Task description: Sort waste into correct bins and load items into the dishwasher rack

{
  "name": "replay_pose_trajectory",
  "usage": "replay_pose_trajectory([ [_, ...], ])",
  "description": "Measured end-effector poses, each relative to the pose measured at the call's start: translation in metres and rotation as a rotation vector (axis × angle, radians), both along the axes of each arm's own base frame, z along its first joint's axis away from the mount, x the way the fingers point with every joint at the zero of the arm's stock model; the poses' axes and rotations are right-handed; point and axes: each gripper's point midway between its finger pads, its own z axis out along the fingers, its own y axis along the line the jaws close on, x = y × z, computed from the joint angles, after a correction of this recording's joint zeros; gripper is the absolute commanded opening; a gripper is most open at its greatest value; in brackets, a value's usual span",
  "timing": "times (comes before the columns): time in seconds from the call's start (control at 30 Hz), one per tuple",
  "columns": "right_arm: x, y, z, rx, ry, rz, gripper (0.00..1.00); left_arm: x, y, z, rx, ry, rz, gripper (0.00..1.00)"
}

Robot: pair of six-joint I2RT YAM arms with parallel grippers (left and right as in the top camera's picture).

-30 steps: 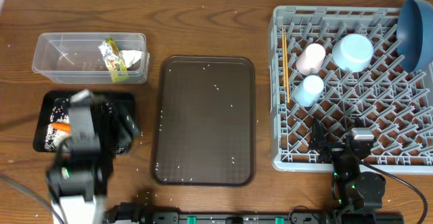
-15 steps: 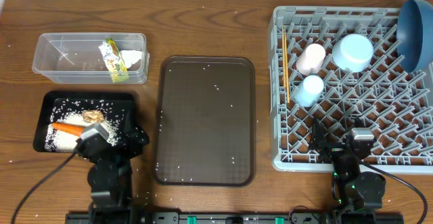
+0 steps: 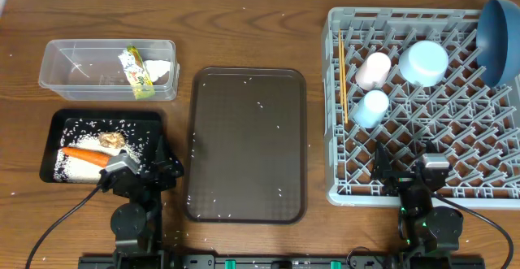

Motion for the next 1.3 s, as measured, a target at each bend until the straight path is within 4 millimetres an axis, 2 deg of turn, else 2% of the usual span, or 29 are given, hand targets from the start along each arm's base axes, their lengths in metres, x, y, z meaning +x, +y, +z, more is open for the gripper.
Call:
replay_pose_trajectory([
  [0.27, 0.0, 0.0, 0.0, 0.0, 0.0, 0.0, 0.99, 0.0002, -0.0013, 0.0001, 0.068, 0.01, -0.015, 0.98],
  [1.3, 0.0, 0.0, 0.0, 0.0, 0.0, 0.0, 0.99, 0.0005, -0.0032, -0.0001, 0.071, 0.011, -0.027, 0.98],
])
